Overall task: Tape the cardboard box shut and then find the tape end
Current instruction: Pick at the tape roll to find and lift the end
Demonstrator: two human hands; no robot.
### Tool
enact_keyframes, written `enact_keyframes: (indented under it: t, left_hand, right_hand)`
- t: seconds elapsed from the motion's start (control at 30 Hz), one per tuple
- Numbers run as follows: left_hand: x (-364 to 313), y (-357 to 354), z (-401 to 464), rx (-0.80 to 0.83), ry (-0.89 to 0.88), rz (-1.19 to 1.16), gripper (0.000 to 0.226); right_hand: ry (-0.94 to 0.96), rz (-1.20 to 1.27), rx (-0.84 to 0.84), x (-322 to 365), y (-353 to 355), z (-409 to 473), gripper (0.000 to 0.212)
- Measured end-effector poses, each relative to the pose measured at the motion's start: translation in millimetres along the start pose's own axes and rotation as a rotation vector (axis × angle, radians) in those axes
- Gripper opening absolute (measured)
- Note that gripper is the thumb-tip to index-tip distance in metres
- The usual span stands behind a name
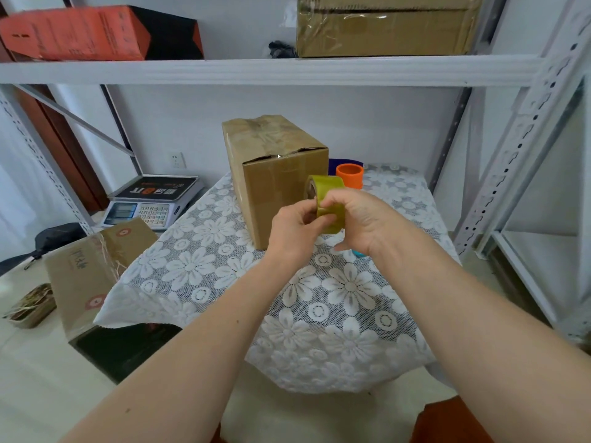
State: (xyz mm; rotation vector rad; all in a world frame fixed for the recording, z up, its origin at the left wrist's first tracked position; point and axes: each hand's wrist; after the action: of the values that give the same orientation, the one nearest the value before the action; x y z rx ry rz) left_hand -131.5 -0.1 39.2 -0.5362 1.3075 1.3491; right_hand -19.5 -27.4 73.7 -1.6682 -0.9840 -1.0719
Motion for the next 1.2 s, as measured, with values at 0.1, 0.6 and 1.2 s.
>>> enact_keyframes:
  t: [0.1,0.6,1.2]
  left_hand:
    - [-0.5,-1.9,-0.7,-0.008,-0.007,0.008,0.01]
    - [-3.9,7.6,-1.9,0.035,0.05,-0.122,0.013]
    - [-4.2,11.2,1.5,0.117,0.171,-0.314,0.016]
  right_hand:
    - [-0.015,0.044,-0.018,-0.3,-2.2,1.6,0.02]
    - [0.085,0.162,0.076,-7.1,-3.7,3.0,0.015]
    - [0.143,0.025,0.028,-4.9,2.7,-2.2,0.026]
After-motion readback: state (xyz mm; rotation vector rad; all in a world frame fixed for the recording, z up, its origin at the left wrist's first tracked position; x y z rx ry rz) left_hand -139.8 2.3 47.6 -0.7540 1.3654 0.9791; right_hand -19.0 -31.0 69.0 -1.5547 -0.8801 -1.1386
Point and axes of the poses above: each hand's wrist, its own z-axis towards the middle knuckle, its own y-axis out of the back of the hand, x = y × z, and after that the axes turned 9 degrees about z, right-handed
